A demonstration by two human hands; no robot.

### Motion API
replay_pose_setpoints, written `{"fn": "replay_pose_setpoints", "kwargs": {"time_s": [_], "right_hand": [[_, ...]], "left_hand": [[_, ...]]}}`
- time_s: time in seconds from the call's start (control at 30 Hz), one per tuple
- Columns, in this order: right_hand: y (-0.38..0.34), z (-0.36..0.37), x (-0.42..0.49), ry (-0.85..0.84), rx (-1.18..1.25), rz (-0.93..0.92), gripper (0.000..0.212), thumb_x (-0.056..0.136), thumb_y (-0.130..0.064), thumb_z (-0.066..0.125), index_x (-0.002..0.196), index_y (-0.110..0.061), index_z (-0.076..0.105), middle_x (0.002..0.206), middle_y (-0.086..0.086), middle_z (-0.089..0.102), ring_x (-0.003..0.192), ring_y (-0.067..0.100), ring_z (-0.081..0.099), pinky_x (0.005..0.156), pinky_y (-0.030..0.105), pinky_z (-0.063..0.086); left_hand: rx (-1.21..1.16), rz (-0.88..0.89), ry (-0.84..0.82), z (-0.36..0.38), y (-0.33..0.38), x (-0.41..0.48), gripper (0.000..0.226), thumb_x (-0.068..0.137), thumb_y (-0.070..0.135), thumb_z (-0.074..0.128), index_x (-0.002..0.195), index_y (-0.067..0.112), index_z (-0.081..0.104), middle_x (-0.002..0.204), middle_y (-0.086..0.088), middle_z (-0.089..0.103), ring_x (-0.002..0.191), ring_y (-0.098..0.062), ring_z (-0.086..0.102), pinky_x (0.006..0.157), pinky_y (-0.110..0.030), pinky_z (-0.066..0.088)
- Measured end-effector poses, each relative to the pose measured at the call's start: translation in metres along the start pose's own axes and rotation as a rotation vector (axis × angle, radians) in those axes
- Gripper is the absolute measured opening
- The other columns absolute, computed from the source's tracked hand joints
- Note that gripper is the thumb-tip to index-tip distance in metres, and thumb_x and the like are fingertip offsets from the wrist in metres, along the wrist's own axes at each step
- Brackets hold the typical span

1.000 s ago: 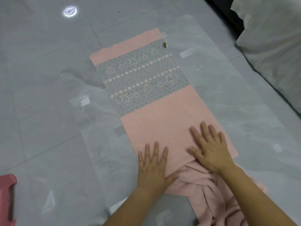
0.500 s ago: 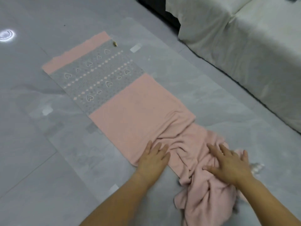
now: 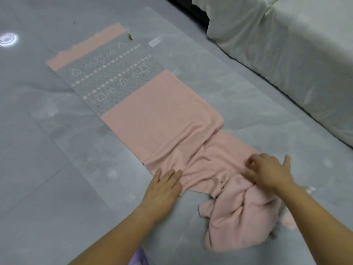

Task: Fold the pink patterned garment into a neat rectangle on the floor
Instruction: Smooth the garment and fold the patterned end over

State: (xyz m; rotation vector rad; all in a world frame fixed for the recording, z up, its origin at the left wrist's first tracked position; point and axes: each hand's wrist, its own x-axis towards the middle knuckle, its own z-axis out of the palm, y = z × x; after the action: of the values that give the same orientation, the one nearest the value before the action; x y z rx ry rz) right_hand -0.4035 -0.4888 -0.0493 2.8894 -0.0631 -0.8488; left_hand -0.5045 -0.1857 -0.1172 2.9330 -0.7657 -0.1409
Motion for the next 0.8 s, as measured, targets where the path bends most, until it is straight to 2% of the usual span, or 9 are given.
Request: {"fn": "replay_pose_setpoints", "kwargs": {"time_s": [0.07, 0.1, 0.17, 0.27, 0.4, 0.5, 0.6, 0.73, 0.8], "right_hand": [[-0.003, 0.003, 0.008, 0.134, 0.21, 0.067, 0.051, 0.081, -0.061, 0.047, 0.122, -0.03, 0.045, 0.126, 0.006, 0.052, 0.116, 0.03, 0.05, 0.11, 0.059, 0.006], [-0.004, 0.005, 0.014, 0.16, 0.258, 0.094, 0.055, 0.082, -0.059, 0.047, 0.128, -0.028, 0.04, 0.128, 0.01, 0.051, 0.117, 0.032, 0.051, 0.109, 0.059, 0.007], [-0.004, 0.012, 0.024, 0.157, 0.252, 0.122, 0.059, 0.084, -0.055, 0.047, 0.131, -0.022, 0.036, 0.129, 0.014, 0.051, 0.117, 0.034, 0.051, 0.11, 0.059, 0.01], [-0.001, 0.02, 0.034, 0.185, 0.172, 0.131, 0.059, 0.082, -0.056, 0.051, 0.124, -0.014, 0.044, 0.125, 0.017, 0.051, 0.117, 0.037, 0.048, 0.11, 0.057, 0.017], [-0.002, 0.025, 0.046, 0.28, 0.116, 0.055, 0.055, 0.08, -0.056, 0.054, 0.113, -0.012, 0.05, 0.114, 0.016, 0.058, 0.11, 0.034, 0.053, 0.108, 0.053, 0.019], [-0.002, 0.028, 0.049, 0.276, 0.111, -0.033, 0.044, 0.084, -0.054, 0.049, 0.099, -0.013, 0.054, 0.1, 0.012, 0.067, 0.1, 0.029, 0.061, 0.1, 0.044, 0.028], [0.012, 0.027, 0.046, 0.28, 0.127, -0.038, 0.045, 0.087, -0.056, 0.043, 0.086, -0.013, 0.058, 0.1, 0.015, 0.067, 0.099, 0.031, 0.061, 0.087, 0.039, 0.034], [0.039, 0.024, 0.043, 0.249, 0.161, -0.025, 0.041, 0.086, -0.056, 0.044, 0.073, -0.017, 0.048, 0.095, 0.016, 0.067, 0.095, 0.034, 0.06, 0.079, 0.04, 0.035], [0.047, 0.024, 0.043, 0.234, 0.147, -0.034, 0.04, 0.086, -0.056, 0.045, 0.073, -0.019, 0.049, 0.093, 0.013, 0.067, 0.094, 0.033, 0.06, 0.078, 0.039, 0.034]], "left_hand": [[-0.044, -0.041, -0.005, -0.002, 0.021, 0.003, 0.043, 0.062, 0.044, 0.074, 0.098, 0.021, 0.062, 0.122, 0.0, 0.065, 0.107, -0.02, 0.063, 0.094, -0.044, 0.048], [-0.067, -0.045, 0.01, -0.003, 0.033, 0.006, 0.052, 0.062, 0.049, 0.072, 0.105, 0.021, 0.06, 0.122, 0.001, 0.064, 0.107, -0.019, 0.062, 0.093, -0.042, 0.05], [-0.099, -0.085, 0.056, -0.004, 0.052, 0.02, 0.05, 0.068, 0.051, 0.061, 0.11, 0.023, 0.06, 0.121, 0.002, 0.064, 0.107, -0.019, 0.062, 0.097, -0.036, 0.046], [-0.111, -0.219, 0.044, -0.005, 0.069, 0.039, 0.042, 0.065, 0.05, 0.064, 0.101, 0.027, 0.064, 0.125, -0.003, 0.061, 0.109, -0.024, 0.06, 0.097, -0.036, 0.041], [-0.1, -0.187, 0.072, -0.001, 0.09, 0.042, 0.031, 0.07, 0.034, 0.051, 0.095, 0.028, 0.068, 0.12, -0.002, 0.063, 0.103, -0.024, 0.059, 0.085, -0.035, 0.036], [-0.157, -0.264, 0.081, 0.001, 0.098, 0.037, 0.022, 0.07, 0.029, 0.046, 0.076, 0.026, 0.067, 0.116, -0.003, 0.066, 0.101, -0.024, 0.063, 0.09, -0.035, 0.044], [-0.138, -0.263, 0.064, 0.006, 0.109, 0.025, 0.03, 0.077, 0.025, 0.04, 0.093, 0.021, 0.066, 0.125, -0.003, 0.063, 0.113, -0.024, 0.06, 0.093, -0.044, 0.049], [-0.121, -0.204, 0.109, 0.011, 0.116, 0.011, 0.035, 0.079, 0.021, 0.04, 0.103, 0.018, 0.065, 0.115, 0.0, 0.068, 0.106, -0.017, 0.064, 0.094, -0.034, 0.047], [-0.144, -0.254, 0.161, 0.009, 0.116, 0.016, 0.035, 0.079, 0.024, 0.043, 0.109, 0.017, 0.06, 0.108, 0.001, 0.069, 0.098, -0.017, 0.064, 0.091, -0.03, 0.043]]}}
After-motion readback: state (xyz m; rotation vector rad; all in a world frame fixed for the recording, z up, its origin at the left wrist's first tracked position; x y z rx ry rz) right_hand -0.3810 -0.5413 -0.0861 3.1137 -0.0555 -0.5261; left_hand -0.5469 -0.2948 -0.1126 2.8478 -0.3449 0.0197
